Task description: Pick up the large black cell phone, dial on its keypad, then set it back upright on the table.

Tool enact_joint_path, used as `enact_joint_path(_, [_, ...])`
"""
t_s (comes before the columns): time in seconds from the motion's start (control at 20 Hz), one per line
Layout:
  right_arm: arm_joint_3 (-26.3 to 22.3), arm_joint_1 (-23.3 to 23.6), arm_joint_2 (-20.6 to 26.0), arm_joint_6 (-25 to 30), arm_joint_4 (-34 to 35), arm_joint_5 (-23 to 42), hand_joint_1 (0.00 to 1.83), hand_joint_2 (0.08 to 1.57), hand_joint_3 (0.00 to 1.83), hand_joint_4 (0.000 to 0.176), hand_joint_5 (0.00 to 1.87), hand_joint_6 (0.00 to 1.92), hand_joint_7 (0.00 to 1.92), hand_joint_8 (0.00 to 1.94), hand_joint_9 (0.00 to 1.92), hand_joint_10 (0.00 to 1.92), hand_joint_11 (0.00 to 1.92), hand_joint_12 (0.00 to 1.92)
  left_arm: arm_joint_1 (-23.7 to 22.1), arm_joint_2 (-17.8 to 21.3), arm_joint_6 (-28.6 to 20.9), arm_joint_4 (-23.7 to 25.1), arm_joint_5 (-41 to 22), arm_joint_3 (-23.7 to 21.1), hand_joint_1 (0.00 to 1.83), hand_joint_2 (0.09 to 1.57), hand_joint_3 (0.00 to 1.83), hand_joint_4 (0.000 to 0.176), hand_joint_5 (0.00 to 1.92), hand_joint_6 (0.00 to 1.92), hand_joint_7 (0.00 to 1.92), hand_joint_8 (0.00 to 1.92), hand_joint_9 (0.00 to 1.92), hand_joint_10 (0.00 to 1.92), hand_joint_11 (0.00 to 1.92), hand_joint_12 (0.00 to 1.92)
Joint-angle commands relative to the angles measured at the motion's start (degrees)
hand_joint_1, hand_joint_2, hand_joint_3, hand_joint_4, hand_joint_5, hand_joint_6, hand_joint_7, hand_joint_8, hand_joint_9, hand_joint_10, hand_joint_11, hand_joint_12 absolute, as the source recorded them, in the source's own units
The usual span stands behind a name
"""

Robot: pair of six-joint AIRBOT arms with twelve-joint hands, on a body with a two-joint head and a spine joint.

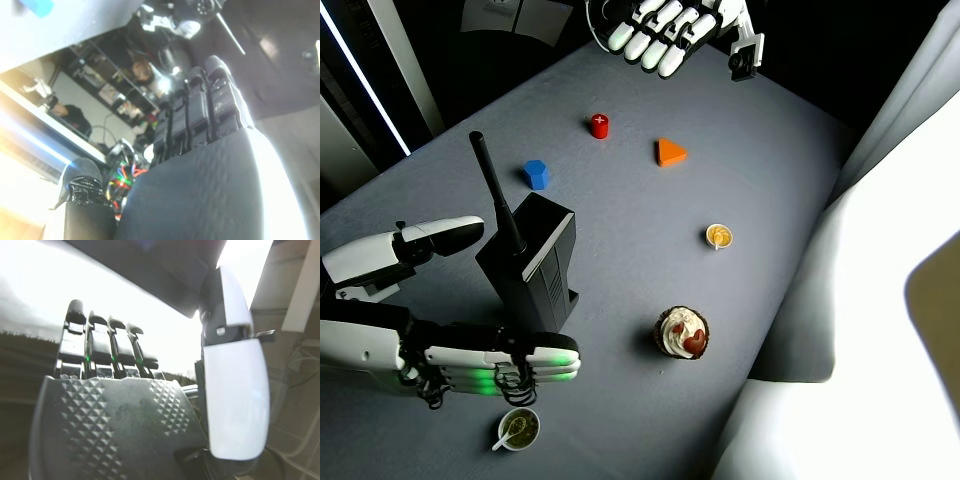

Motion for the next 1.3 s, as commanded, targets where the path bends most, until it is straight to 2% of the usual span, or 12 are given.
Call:
enact_joint_path(0.0, [0.3, 0.7, 0.4, 0.5, 0.3, 6.9, 0.91, 1.05, 0.0, 0.0, 0.01, 0.0, 0.02, 0.0, 0.02, 0.0, 0.0, 0.27, -1.4, 0.2, -0.1, -5.6, -4.1, 0.2, 0.0, 1.14, 0.0, 0.0, 0.09, 0.0, 0.1, 0.0, 0.08, 0.0, 0.0, 0.22])
enact_joint_path(0.05, [0.2, 0.8, 0.4, 0.5, 0.2, 6.8, 0.93, 1.06, 0.0, 0.0, 0.0, 0.0, 0.0, 0.0, 0.01, 0.0, 0.0, 0.18, -1.4, 0.2, -0.1, -5.6, -4.1, 0.2, 0.0, 1.14, 0.0, 0.0, 0.1, 0.01, 0.1, 0.01, 0.09, 0.0, 0.0, 0.22])
enact_joint_path(0.25, [-0.1, 1.0, 0.4, 0.5, -0.1, 6.5, 0.93, 1.06, 0.0, 0.0, 0.01, 0.0, 0.02, 0.0, 0.01, 0.0, 0.0, 0.2, -1.4, 0.2, -0.1, -5.6, -4.1, 0.2, 0.0, 1.14, 0.0, 0.0, 0.1, 0.01, 0.1, 0.0, 0.08, 0.0, 0.0, 0.22])
enact_joint_path(0.3, [-0.2, 1.0, 0.4, 0.5, -0.3, 6.5, 0.95, 1.04, 0.0, 0.0, 0.02, 0.0, 0.02, 0.0, 0.02, 0.0, 0.0, 0.23, -1.4, 0.2, -0.1, -5.6, -4.1, 0.2, 0.0, 1.14, 0.0, 0.0, 0.11, 0.0, 0.13, 0.0, 0.12, 0.01, 0.0, 0.35])
enact_joint_path(0.35, [-0.2, 1.0, 0.4, 0.5, -0.5, 6.4, 1.0, 1.05, 0.0, 0.0, 0.01, 0.0, 0.0, 0.0, 0.0, 0.0, 0.0, 0.14, -1.4, 0.2, -0.1, -5.6, -4.1, 0.2, 0.0, 1.14, 0.0, 0.0, 0.1, 0.0, 0.14, 0.0, 0.12, 0.0, 0.0, 0.34])
enact_joint_path(0.45, [-0.4, 1.0, 0.3, 0.5, -0.9, 5.8, 0.97, 1.05, 0.0, 0.0, 0.02, 0.0, 0.02, 0.0, 0.02, 0.0, 0.0, 0.21, -1.5, 0.2, -0.1, -5.6, -4.1, 0.2, 0.0, 1.13, 0.0, 0.0, 0.09, 0.0, 0.13, 0.0, 0.12, 0.0, 0.0, 0.32])
enact_joint_path(0.65, [-0.9, 1.2, 0.3, -0.2, -1.1, 4.5, 1.11, 1.08, 0.01, 0.0, 0.01, 0.0, 0.03, 0.0, 0.03, 0.0, 0.0, 0.16, -1.5, 0.1, -0.1, -5.6, -4.1, 0.2, 0.0, 1.14, 0.0, 0.0, 0.11, 0.01, 0.14, 0.01, 0.13, 0.01, 0.0, 0.34])
enact_joint_path(0.8, [-1.2, 2.3, 0.3, -0.6, -1.3, 3.5, 1.13, 1.08, 0.01, 0.0, 0.01, 0.0, 0.03, 0.0, 0.03, 0.0, 0.0, 0.16, -1.5, 0.1, -0.1, -5.6, -4.1, 0.2, 0.0, 1.14, 0.0, 0.0, 0.1, 0.0, 0.14, 0.0, 0.12, 0.0, 0.0, 0.31])
enact_joint_path(1.1, [-1.3, 4.7, 0.3, -0.9, -2.0, 1.8, 1.17, 1.13, 0.01, 0.0, 0.14, 0.01, 0.15, 0.01, 0.14, 0.02, 0.0, 0.56, -1.5, 0.1, -0.1, -5.6, -4.1, 0.2, 0.0, 1.15, 0.0, 0.0, 0.11, 0.0, 0.13, 0.0, 0.11, 0.0, 0.0, 0.26])
enact_joint_path(1.15, [-1.3, 5.0, 0.4, -1.0, -2.0, 1.5, 1.17, 1.13, 0.01, 0.0, 0.14, 0.01, 0.15, 0.01, 0.14, 0.02, 0.0, 0.56, -1.5, 0.1, -0.1, -5.6, -4.1, 0.2, 0.0, 1.15, 0.0, 0.0, 0.11, 0.0, 0.13, 0.0, 0.11, 0.0, 0.0, 0.26])
enact_joint_path(1.2, [-1.5, 5.2, 0.4, -1.2, -2.1, 1.2, 1.18, 1.11, 0.0, 0.0, 0.19, 0.01, 0.2, 0.01, 0.2, 0.02, 0.0, 0.75, -1.5, 0.1, -0.1, -5.6, -4.1, 0.2, 0.0, 1.14, 0.0, 0.0, 0.11, 0.0, 0.13, 0.0, 0.1, 0.0, 0.0, 0.24])
enact_joint_path(1.25, [-1.6, 5.4, 0.5, -1.2, -2.1, 1.1, 1.19, 1.12, 0.0, 0.0, 0.23, 0.02, 0.26, 0.02, 0.27, 0.03, 0.0, 0.85, -1.5, 0.1, -0.1, -5.6, -4.1, 0.2, 0.0, 1.14, 0.0, 0.0, 0.11, 0.0, 0.12, 0.0, 0.1, 0.0, 0.0, 0.22])
